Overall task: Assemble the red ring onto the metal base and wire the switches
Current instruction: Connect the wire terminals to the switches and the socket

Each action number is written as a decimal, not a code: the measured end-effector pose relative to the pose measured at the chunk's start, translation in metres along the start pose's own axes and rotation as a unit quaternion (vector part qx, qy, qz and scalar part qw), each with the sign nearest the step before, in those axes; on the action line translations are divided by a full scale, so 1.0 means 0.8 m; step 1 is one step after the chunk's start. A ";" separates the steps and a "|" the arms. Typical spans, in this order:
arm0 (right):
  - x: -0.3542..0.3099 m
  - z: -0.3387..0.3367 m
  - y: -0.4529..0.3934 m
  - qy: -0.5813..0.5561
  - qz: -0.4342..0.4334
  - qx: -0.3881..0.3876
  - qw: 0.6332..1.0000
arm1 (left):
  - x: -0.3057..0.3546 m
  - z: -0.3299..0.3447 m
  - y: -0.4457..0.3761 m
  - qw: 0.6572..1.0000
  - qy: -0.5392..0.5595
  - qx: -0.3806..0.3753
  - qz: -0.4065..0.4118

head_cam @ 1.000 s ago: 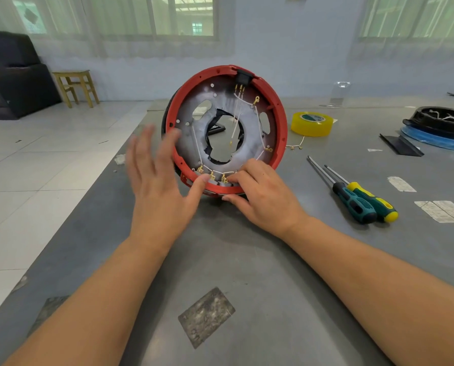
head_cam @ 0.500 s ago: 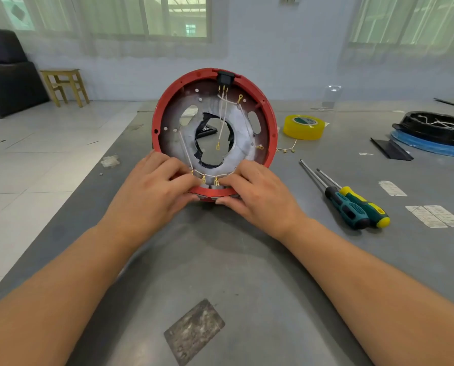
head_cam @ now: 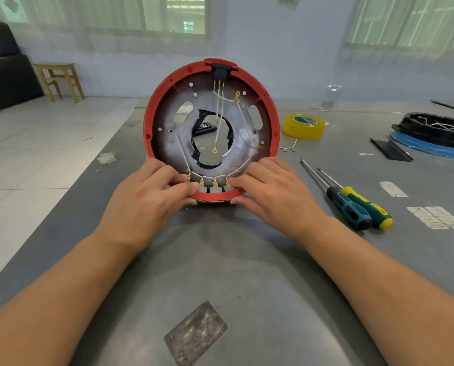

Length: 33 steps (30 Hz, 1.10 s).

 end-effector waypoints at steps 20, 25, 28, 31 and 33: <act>-0.003 0.031 -0.005 0.101 0.027 -0.093 0.990 | 0.010 0.032 -0.011 0.992 -0.049 -0.118 0.008; -0.004 0.029 -0.008 0.099 0.034 -0.094 0.990 | 0.012 0.033 -0.010 0.990 -0.060 -0.126 0.004; -0.004 0.031 -0.008 0.105 0.036 -0.098 0.989 | 0.011 0.033 -0.012 0.990 -0.059 -0.131 -0.004; -0.004 0.029 -0.009 0.102 0.036 -0.093 0.990 | 0.010 0.033 -0.012 0.989 -0.057 -0.133 -0.009; -0.007 0.029 -0.009 0.102 0.031 -0.090 0.990 | 0.010 0.034 -0.011 0.989 -0.054 -0.138 -0.010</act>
Point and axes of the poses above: each hand's wrist, its own y-axis away from the middle knuckle, its own z-axis out of the palm, x = y × z, the point moved 10 cm from there along -y, towards the middle knuckle, and after that the axes turned 11 degrees about z, right-handed, at the moved point
